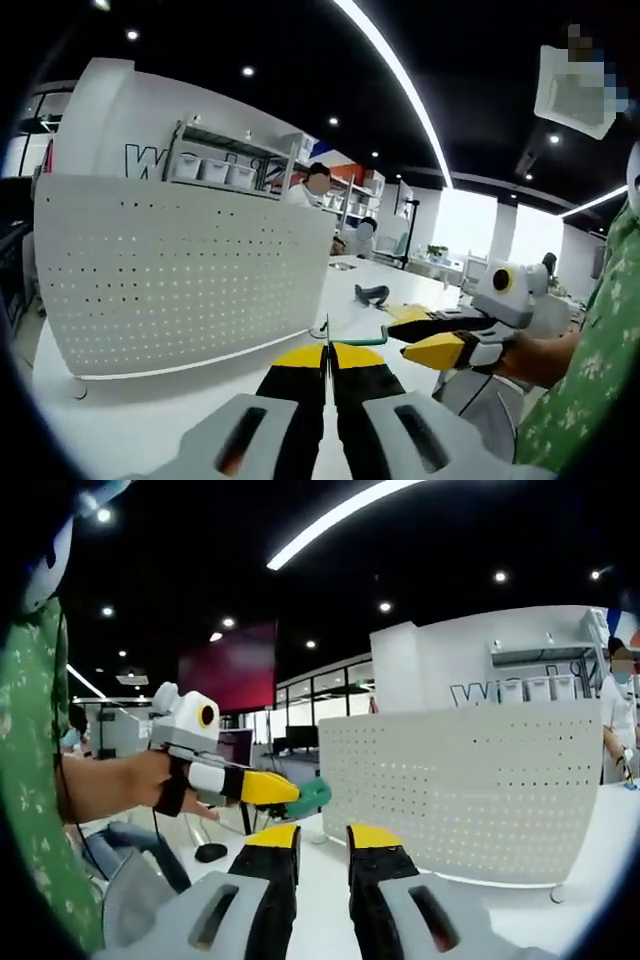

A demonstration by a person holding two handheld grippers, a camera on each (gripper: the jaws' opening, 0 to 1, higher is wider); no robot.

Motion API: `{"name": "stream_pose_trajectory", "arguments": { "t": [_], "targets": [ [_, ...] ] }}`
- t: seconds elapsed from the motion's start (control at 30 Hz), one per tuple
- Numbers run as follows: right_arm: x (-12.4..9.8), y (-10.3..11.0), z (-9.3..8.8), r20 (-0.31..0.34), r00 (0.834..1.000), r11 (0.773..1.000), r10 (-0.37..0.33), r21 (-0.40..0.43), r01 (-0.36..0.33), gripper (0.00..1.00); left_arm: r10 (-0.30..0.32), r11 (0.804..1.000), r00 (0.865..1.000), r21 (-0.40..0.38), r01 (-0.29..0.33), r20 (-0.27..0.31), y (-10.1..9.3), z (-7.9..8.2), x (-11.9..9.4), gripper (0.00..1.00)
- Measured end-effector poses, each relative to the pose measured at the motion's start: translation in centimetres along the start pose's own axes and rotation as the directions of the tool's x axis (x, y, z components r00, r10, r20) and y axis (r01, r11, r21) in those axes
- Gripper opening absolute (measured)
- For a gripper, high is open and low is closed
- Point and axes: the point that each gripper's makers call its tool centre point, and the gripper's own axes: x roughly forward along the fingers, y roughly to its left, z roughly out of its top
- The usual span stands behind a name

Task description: Insert the hook assembly into the mounting plate slot until the hook locks in place.

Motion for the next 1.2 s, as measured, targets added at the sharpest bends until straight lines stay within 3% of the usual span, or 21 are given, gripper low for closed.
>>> {"name": "stream_pose_trajectory", "arguments": {
  "t": [0.57, 0.9, 1.2],
  "targets": [
    [0.0, 1.1, 0.7, 0.019, 0.998, 0.998, 0.056, -0.007, -0.056, 0.11, -0.057, 0.998, 0.998, 0.035, 0.058, -0.029, -0.9, -0.5, 0.5, 0.02],
    [-0.2, 1.3, 1.2, 0.038, 0.996, 0.996, 0.084, 0.018, -0.085, 0.07, -0.113, 0.992, 0.993, 0.049, 0.114, -0.016, -1.7, -0.2, 0.3, 0.02],
    [-0.3, 1.4, 1.3, 0.051, 0.993, 0.992, 0.109, 0.054, -0.111, 0.05, -0.122, 0.991, 0.993, 0.048, 0.122, -0.008, -1.7, -0.2, 0.2, 0.02]
  ]
}}
